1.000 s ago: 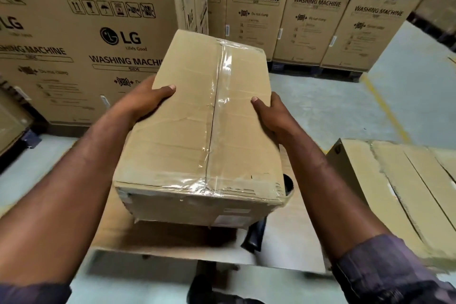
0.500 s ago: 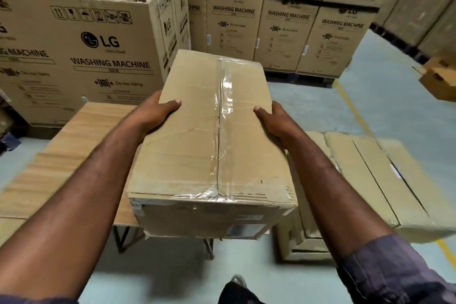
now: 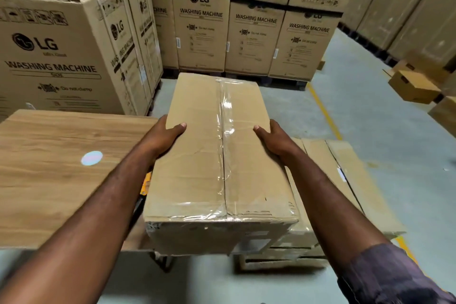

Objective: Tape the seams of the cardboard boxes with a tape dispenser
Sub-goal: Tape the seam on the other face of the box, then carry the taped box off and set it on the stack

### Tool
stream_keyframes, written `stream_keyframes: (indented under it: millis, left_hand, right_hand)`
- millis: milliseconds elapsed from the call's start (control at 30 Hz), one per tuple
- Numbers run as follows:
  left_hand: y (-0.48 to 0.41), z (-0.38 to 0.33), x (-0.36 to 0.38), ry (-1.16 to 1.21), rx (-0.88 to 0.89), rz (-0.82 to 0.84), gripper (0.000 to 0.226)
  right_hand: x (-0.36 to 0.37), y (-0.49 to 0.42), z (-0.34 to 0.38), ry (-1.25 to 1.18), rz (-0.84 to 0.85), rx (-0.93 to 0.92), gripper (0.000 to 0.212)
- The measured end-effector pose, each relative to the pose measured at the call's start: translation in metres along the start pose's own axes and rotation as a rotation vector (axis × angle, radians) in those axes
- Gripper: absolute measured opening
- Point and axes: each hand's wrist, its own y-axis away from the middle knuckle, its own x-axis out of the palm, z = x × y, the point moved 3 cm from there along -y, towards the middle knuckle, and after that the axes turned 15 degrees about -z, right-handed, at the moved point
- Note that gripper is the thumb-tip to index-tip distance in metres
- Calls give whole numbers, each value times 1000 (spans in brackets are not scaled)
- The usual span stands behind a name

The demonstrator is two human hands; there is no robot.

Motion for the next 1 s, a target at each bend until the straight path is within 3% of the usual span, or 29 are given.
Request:
stream_keyframes:
  millis: [267,400,533,1000]
  left_hand:
    - [28,-10,168,52,-12,-23,42]
    - [32,-2,223,15,-47,-14,59]
    - [39,-9,274,16,-59,-31,51]
    - [39,23,357,-3,-124,32,54]
  right_hand:
    - [-105,-80,-107,5,26,-4,51]
    - [-141,-108,-146,15,13,-8,51]
    - [-168,-128,-180,-1,6,0,52]
    - [-204,-144,-250,-9,-33,35,50]
